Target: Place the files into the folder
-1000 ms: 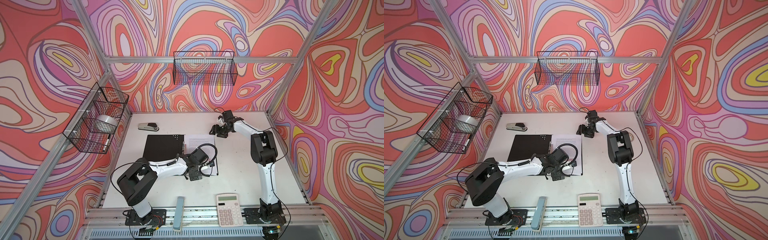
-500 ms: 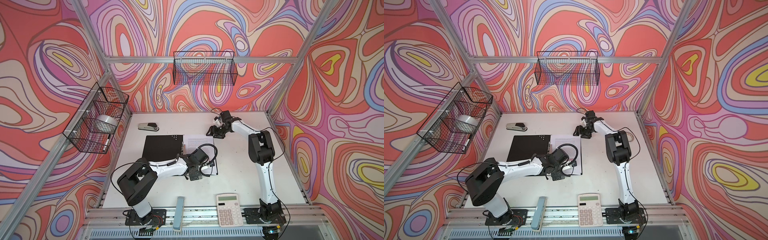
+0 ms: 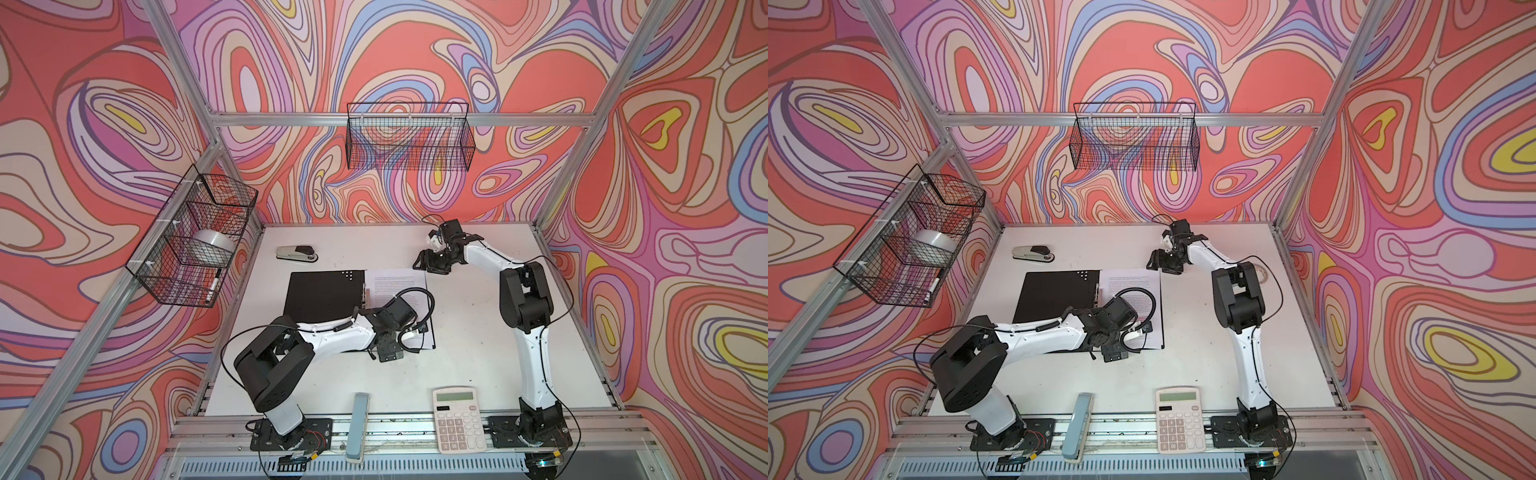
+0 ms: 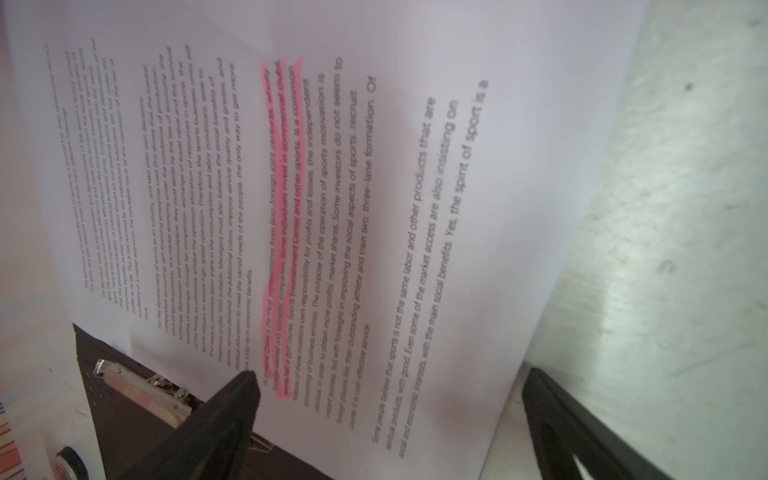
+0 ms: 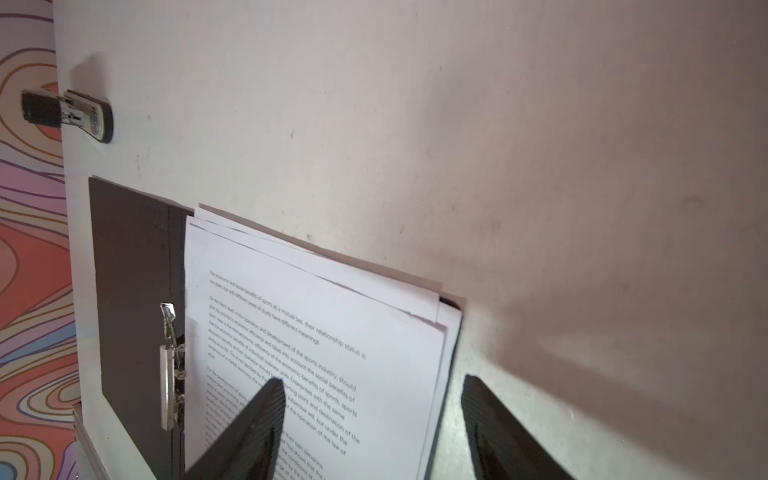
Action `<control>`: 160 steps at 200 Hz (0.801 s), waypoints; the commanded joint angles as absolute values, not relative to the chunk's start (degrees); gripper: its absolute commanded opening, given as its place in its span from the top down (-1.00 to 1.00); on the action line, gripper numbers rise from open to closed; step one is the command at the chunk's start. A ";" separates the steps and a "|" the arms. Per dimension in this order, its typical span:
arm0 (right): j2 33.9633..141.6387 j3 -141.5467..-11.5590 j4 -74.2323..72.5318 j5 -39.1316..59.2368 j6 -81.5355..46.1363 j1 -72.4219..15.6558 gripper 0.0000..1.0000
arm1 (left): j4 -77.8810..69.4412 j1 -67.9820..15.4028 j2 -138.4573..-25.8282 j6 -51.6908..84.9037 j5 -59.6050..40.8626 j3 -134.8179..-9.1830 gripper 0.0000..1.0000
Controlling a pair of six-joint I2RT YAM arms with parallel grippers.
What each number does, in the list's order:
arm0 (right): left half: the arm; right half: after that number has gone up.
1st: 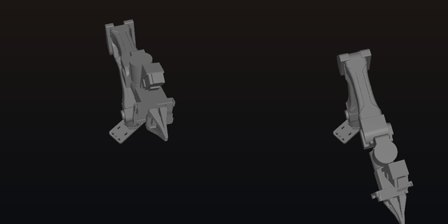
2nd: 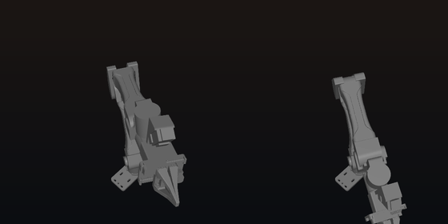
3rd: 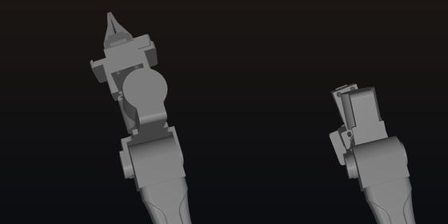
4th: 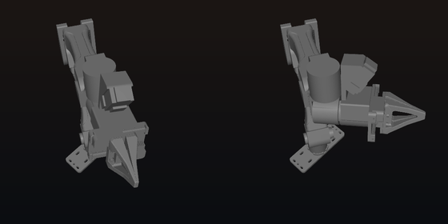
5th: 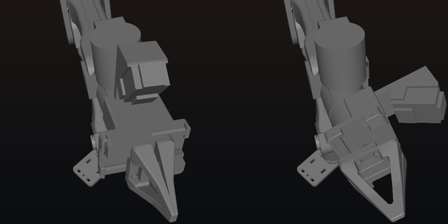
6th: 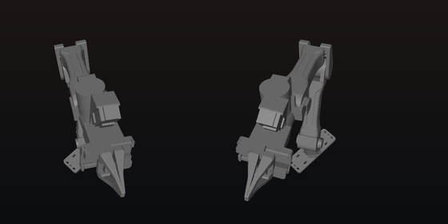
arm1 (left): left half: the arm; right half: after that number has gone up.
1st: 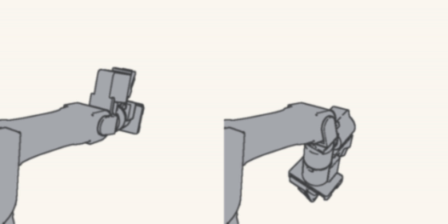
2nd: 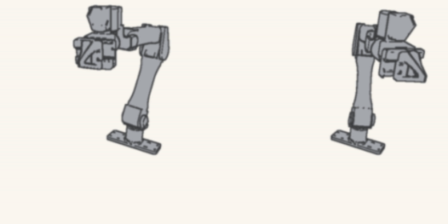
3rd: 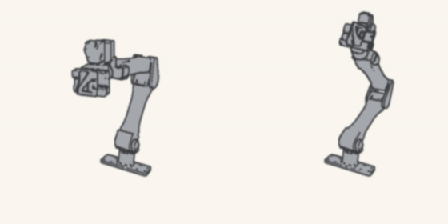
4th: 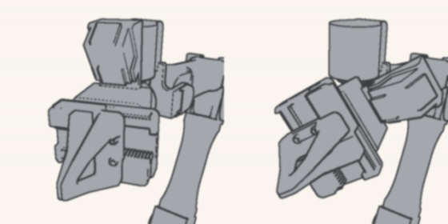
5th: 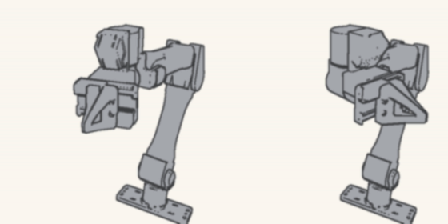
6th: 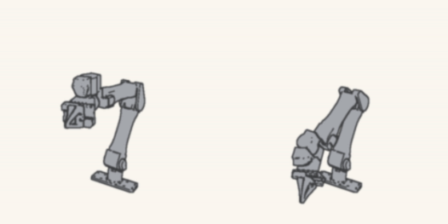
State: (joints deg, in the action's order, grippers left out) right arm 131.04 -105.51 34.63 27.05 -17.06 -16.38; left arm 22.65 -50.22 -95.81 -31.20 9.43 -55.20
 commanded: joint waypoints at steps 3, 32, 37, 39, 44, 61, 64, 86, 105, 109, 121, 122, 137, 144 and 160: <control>127.70 -106.88 32.29 24.76 -16.81 -16.68 -0.43 | 31.18 -50.41 -92.88 -27.86 7.83 -58.34 -1.00; 128.47 -109.63 33.31 25.88 -15.97 -16.66 -0.41 | 37.04 -50.34 -91.24 -23.85 6.02 -61.39 -1.00; 128.85 -110.48 33.84 26.08 -15.63 -16.70 -0.40 | 38.01 -50.22 -90.88 -22.92 5.58 -61.98 -1.00; 129.02 -110.83 34.08 26.16 -15.47 -16.70 -0.40 | 38.40 -50.17 -90.75 -22.50 5.33 -62.19 -1.00; 129.49 -111.77 34.54 26.36 -15.11 -16.70 -0.40 | 39.41 -49.90 -90.42 -21.42 4.57 -62.82 -1.00; 130.90 -113.48 33.87 27.57 -14.68 -16.69 -0.39 | 42.19 -47.63 -89.50 -16.94 1.45 -65.41 -1.00; 131.08 -113.66 33.67 27.74 -14.64 -16.70 -0.38 | 42.45 -47.04 -89.28 -16.08 1.01 -65.80 -1.00; 133.00 -115.66 32.71 28.52 -15.11 -16.78 -0.37 | 42.22 -41.63 -88.16 -10.66 -1.14 -68.25 -1.00; 133.35 -115.41 31.55 28.57 -15.86 -17.02 -0.36 | 40.65 -36.40 -88.78 -7.90 -1.32 -70.54 -1.00; 133.21 -115.03 31.27 28.56 -15.97 -17.13 -0.36 | 40.23 -35.46 -89.18 -7.36 -1.24 -71.13 -1.00; 132.63 -114.04 31.00 28.23 -15.99 -17.29 -0.36 | 39.11 -32.17 -90.73 -5.19 -1.30 -73.09 -1.00; 132.58 -113.97 31.01 28.14 -15.99 -17.30 -0.36 | 39.02 -31.91 -90.89 -5.01 -1.35 -73.28 -1.00; 131.25 -112.05 30.99 26.82 -15.91 -17.31 -0.35 | 37.71 -28.53 -93.77 -2.28 -2.33 -75.72 -1.00; 130.45 -110.84 30.89 26.09 -15.85 -17.31 -0.35 | 37.16 -27.22 -95.45 -1.22 -2.67 -76.89 -1.00; 128.37 -107.37 30.13 25.04 -15.49 -17.31 -0.35 | 36.57 -25.05 -99.25 0.85 -3.35 -79.52 -1.00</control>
